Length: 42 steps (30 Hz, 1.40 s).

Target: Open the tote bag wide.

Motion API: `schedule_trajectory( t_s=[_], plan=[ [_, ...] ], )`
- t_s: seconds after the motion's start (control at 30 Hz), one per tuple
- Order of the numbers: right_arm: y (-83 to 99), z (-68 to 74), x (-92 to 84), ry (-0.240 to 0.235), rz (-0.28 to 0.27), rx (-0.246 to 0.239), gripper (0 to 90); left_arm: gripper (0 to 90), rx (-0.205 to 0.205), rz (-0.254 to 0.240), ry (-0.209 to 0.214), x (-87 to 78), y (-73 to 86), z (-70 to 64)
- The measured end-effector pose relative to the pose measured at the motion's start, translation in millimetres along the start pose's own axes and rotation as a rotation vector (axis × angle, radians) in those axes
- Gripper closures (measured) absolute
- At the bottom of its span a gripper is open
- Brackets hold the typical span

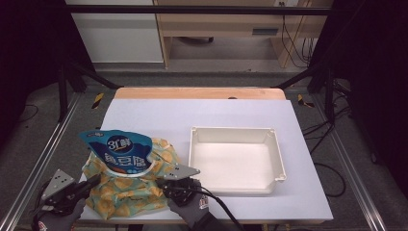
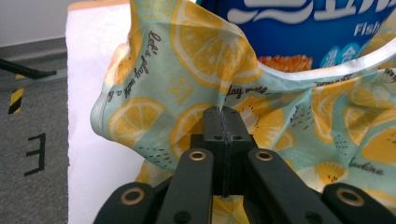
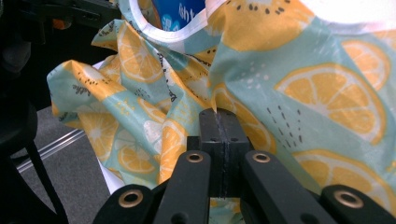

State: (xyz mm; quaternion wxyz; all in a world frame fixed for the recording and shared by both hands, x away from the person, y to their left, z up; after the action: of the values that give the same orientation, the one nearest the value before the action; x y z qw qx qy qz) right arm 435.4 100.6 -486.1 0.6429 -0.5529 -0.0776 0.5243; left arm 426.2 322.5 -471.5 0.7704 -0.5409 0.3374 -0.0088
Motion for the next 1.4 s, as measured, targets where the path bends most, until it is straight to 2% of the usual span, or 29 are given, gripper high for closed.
schedule_trajectory(
  t_s=[0.5,0.93,1.1,1.17,1.4],
  plan=[
    [20.5,-5.8,13.1,0.021,0.039,0.015,90.0,89.9,0.011,0.049,0.018,9.0,15.1,-2.6],
    [33.2,-12.4,22.4,0.047,0.074,0.033,89.9,89.8,0.047,0.096,0.046,17.9,24.5,-6.7],
    [36.7,-13.4,26.0,0.062,0.092,0.029,89.8,89.8,0.048,0.105,0.059,20.5,27.2,-7.8],
    [37.3,-13.6,26.8,0.067,0.098,0.03,89.7,89.7,0.057,0.132,0.073,23.8,31.3,-9.2],
    [40.2,-14.6,30.8,0.083,0.124,0.018,89.0,88.7,0.068,0.153,0.078,27.0,34.4,-10.4]
  ],
)
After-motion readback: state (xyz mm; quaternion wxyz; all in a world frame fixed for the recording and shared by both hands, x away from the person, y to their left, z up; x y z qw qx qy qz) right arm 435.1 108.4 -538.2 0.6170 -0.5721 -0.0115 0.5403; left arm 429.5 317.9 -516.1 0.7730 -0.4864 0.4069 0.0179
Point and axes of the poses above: each handheld gripper's, and its own axes: x roughly forward along the jaws, y roughly out of its underside, z roughly to its left, the point moved 9 cm from there along x, roughly forward along the jaws, and after that the axes turned 14 degrees about x, right-handed, at the moved point
